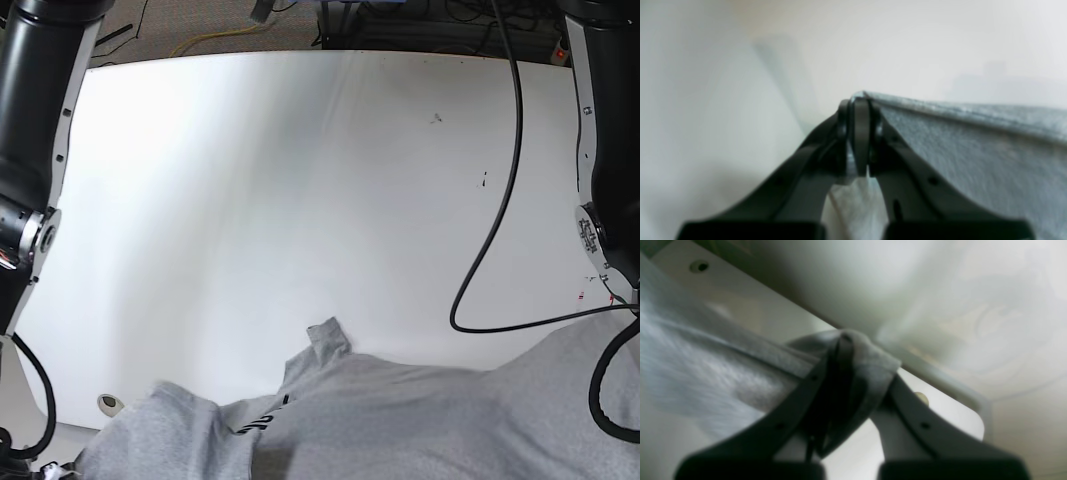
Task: Fold the T-shirt properly
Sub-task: 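Lift the shirt with both grippers and shake it out, then lay the shirt flat on the table, pulling both grippers apart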
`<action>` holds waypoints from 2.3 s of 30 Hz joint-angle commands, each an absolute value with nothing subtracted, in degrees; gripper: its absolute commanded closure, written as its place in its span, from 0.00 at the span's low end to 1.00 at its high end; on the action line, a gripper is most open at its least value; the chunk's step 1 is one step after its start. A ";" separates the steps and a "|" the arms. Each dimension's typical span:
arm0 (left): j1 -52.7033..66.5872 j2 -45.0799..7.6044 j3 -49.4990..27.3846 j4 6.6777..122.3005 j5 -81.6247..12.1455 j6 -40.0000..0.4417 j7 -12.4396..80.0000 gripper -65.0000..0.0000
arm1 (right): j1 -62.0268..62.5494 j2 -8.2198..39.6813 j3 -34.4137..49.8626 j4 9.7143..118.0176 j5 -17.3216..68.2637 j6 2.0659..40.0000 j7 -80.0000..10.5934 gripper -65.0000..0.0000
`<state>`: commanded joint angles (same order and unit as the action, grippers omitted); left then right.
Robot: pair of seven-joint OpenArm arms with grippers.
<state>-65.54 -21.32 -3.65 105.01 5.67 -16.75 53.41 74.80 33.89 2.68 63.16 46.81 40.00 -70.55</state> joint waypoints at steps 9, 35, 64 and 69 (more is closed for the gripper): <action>-45.76 -18.42 -3.91 114.86 5.49 -16.84 58.51 1.00 | 54.37 37.14 12.26 67.91 54.29 40.00 -70.55 1.00; 11.12 -10.59 -12.97 115.30 5.41 -16.84 46.73 1.00 | -2.33 23.87 34.77 92.88 54.20 40.00 -70.55 1.00; 29.76 -7.34 -41.01 112.48 5.93 -40.00 47.34 1.00 | -24.75 14.37 45.23 105.45 54.29 40.00 -70.55 1.00; 29.76 -7.25 -40.57 112.92 5.85 -40.00 47.43 1.00 | -24.66 12.62 44.88 106.77 54.20 40.00 -70.64 1.00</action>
